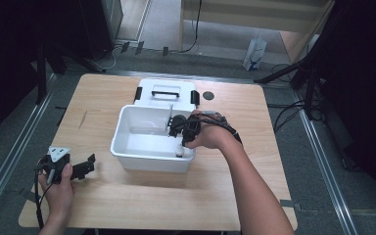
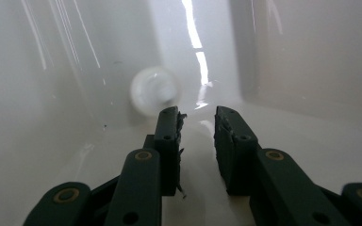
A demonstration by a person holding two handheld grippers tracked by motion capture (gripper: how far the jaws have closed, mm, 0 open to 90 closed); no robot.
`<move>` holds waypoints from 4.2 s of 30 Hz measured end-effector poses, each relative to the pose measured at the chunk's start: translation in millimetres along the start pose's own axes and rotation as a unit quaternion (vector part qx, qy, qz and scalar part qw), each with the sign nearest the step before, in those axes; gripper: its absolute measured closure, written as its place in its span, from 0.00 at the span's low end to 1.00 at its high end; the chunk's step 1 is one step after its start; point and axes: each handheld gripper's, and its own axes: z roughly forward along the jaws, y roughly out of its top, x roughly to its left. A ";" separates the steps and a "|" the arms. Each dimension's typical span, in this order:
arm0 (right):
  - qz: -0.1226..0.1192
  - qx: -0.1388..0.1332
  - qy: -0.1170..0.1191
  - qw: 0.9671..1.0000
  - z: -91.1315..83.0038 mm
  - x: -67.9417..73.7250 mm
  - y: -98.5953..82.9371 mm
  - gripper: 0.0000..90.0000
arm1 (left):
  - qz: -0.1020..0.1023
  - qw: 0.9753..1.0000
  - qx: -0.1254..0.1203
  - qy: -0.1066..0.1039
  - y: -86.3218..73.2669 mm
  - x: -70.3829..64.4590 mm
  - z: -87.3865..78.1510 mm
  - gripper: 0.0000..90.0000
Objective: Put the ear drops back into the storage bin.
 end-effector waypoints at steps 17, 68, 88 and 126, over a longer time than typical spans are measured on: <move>0.011 -0.043 0.002 0.999 -18.1 1.8 -8.2 0.67 | 0.002 1.000 0.000 -0.002 0.1 -0.2 0.3 0.00; 0.185 -0.048 -0.043 0.981 -25.2 14.9 -128.0 0.00 | 0.007 1.000 0.000 0.001 -0.1 -1.1 0.4 0.00; 0.235 -0.074 -0.061 0.967 12.9 51.3 -194.0 0.00 | 0.009 1.000 0.002 0.002 -0.1 -1.2 0.3 0.00; 0.468 -0.334 -0.151 0.804 73.1 90.9 -303.4 0.00 | 0.025 1.000 0.001 0.013 -1.1 -6.1 -0.4 0.00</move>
